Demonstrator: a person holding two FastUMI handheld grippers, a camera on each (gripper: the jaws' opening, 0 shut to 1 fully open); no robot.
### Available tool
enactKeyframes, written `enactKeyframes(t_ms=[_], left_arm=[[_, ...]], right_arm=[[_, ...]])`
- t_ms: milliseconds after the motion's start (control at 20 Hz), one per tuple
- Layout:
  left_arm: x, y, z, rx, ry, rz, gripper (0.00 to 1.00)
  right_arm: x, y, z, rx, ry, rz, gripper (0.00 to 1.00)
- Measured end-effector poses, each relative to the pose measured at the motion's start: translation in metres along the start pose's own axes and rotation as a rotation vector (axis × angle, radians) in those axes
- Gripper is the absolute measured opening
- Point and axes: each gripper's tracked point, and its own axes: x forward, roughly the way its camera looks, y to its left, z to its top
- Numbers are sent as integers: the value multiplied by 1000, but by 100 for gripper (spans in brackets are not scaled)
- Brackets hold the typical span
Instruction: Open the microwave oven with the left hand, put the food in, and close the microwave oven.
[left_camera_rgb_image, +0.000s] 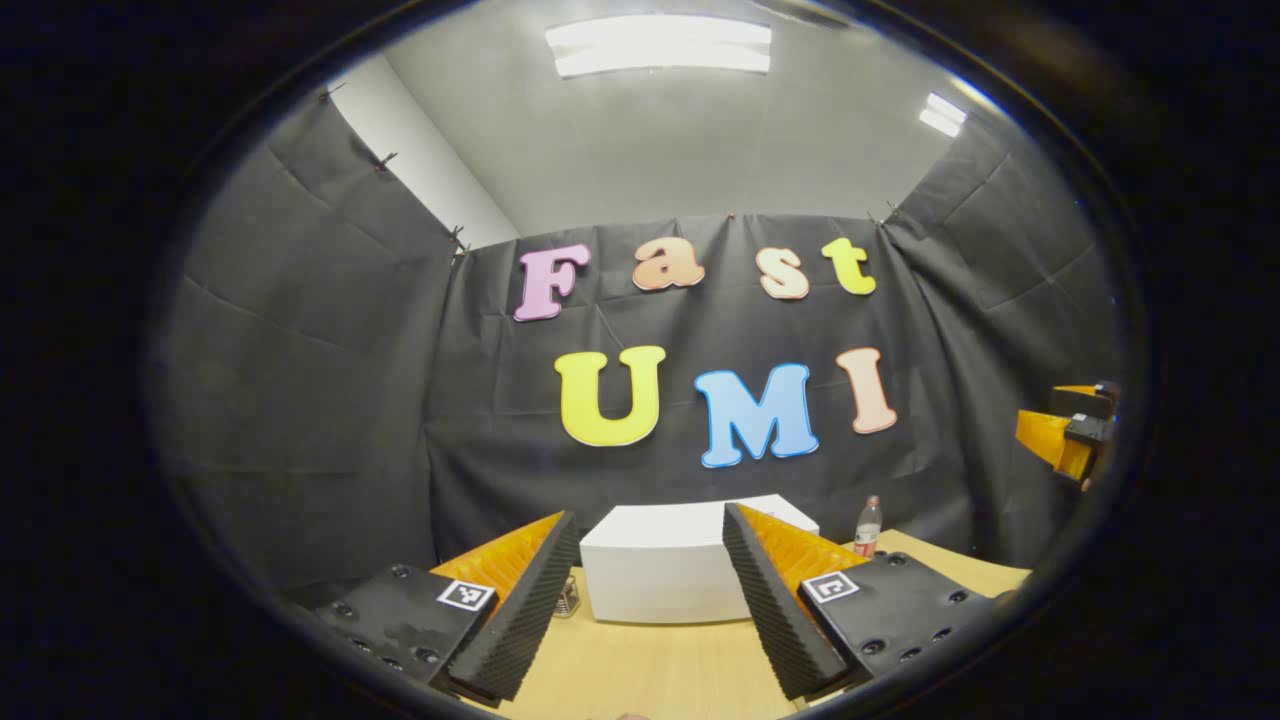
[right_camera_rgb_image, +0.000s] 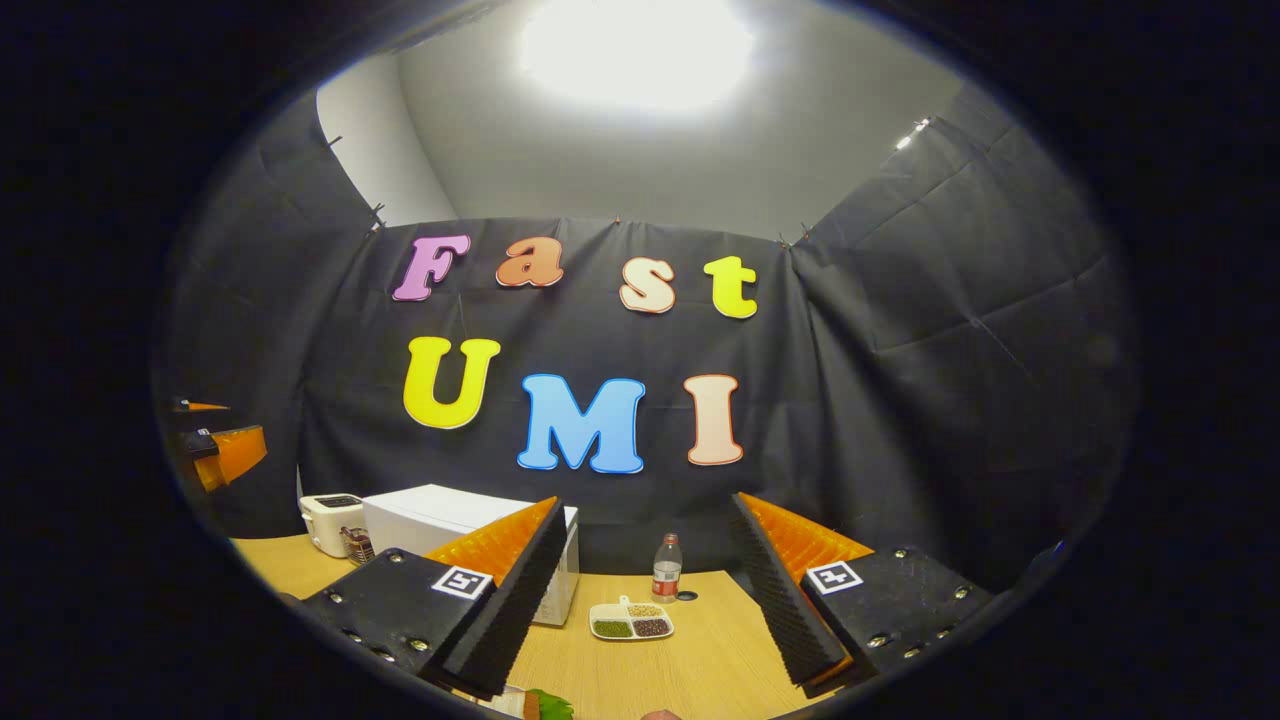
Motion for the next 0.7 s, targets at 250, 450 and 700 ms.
enactKeyframes(t_ms=[250, 450, 700], left_arm=[[-4, -8, 4, 20, -8, -7, 100], [-5, -18, 3, 2, -2, 4, 96], [12, -39, -2, 22, -17, 0, 100]], right_arm=[[-2, 0, 1, 4, -8, 14, 98], [-2, -3, 1, -10, -15, 46, 98], [1, -7, 0, 21, -16, 100, 98]])
